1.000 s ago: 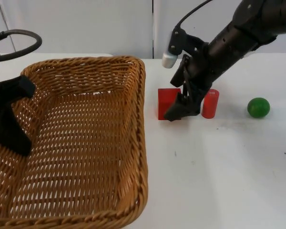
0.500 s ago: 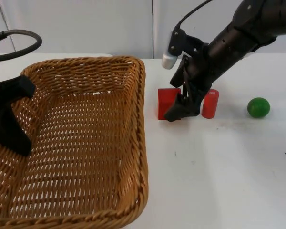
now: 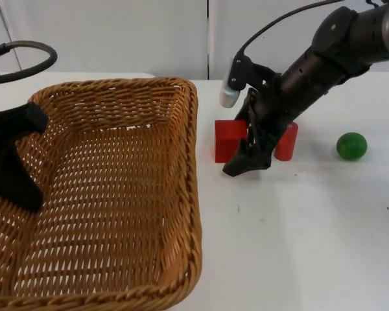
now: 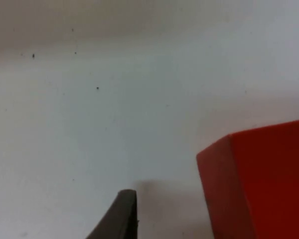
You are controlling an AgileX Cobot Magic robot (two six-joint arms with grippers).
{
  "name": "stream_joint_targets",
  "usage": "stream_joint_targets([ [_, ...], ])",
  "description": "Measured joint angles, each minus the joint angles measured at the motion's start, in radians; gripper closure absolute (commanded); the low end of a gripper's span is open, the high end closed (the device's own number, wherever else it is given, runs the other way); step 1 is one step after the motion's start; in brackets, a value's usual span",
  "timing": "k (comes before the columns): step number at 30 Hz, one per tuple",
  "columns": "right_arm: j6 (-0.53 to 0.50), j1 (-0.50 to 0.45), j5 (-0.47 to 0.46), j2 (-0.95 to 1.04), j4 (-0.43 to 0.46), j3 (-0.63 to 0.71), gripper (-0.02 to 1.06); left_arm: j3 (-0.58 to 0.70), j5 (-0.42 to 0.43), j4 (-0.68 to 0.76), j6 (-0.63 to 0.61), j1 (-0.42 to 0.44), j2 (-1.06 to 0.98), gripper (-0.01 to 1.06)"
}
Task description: Pick up the basket with the left hand and place the object to the left of the red cylinder into the basket with the right hand.
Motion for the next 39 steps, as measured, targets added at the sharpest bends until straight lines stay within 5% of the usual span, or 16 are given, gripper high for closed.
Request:
stream_joint_targets([
  [10, -0.009, 0.000, -0.037, 0.000, 0.025, 0.000, 0.42, 0.000, 0.000, 0.000, -0.002, 0.000, 0.000, 1.05],
  [14, -0.028, 0.000, -0.048, 0.000, 0.025, 0.000, 0.70, 0.000, 0.000, 0.000, -0.002, 0.000, 0.000, 1.05],
  [15, -0.031, 0.000, -0.050, 0.000, 0.027, 0.000, 0.70, 0.000, 0.000, 0.000, -0.002, 0.000, 0.000, 1.05],
  [19, -0.037, 0.000, -0.050, 0.000, 0.027, 0.000, 1.04, 0.000, 0.000, 0.000, -0.002, 0.000, 0.000, 1.05],
  [28, 0.011, 0.000, 0.024, -0.090, 0.008, 0.000, 1.05, 0.000, 0.000, 0.000, -0.002, 0.000, 0.000, 1.05],
  [39, 0.214, 0.000, 0.131, -0.343, -0.152, 0.000, 1.05, 0.000, -0.002, 0.000, -0.002, 0.000, 0.000, 1.05],
])
